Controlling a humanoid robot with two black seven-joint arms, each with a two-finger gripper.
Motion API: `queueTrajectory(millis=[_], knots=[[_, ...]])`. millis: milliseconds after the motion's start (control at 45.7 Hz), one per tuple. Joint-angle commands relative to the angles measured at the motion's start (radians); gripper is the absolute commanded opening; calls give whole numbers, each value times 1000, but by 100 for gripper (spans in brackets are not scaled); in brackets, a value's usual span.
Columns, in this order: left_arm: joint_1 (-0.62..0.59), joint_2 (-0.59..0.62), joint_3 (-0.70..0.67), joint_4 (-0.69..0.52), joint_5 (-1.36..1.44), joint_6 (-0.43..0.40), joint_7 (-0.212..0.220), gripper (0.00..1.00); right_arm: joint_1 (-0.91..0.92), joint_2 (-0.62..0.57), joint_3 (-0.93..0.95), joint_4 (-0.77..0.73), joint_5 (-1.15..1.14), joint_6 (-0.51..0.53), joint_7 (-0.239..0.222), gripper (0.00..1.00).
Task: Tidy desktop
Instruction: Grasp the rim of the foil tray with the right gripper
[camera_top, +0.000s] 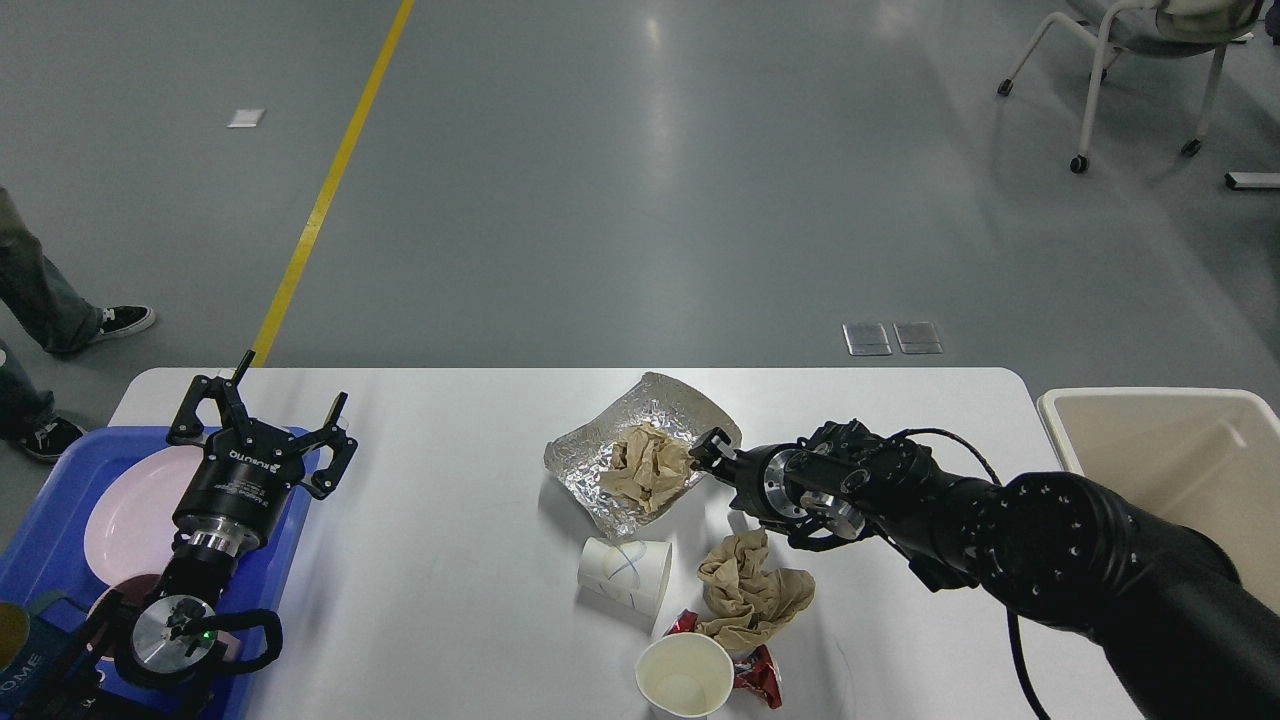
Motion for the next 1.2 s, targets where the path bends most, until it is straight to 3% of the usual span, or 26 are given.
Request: queueTrajectory(millis=[0, 87, 131, 372, 525, 656, 1181], knots=[[0, 0, 1, 0, 0, 0, 0, 96, -2, 0, 0, -1, -1, -5, 0, 32], [0, 0, 1, 0, 0, 0, 0, 96, -2, 2, 0, 1, -1, -12, -2, 17], [0, 0, -1, 0, 0, 0, 0, 96, -2, 2, 0, 5, -1, -12, -3, 0], [0, 0, 1, 0, 0, 0, 0, 96, 20, -6, 14, 10, 1, -12, -9, 0], [0, 0, 1, 0, 0, 0, 0, 96, 45, -11, 23, 41, 5, 6, -61, 0], [-2, 0, -1, 0, 0, 0, 0, 96, 77, -17, 24, 76, 10, 6, -68, 0], [0, 0, -1, 0, 0, 0, 0, 96, 278, -181, 43, 361, 37, 9, -97, 0]])
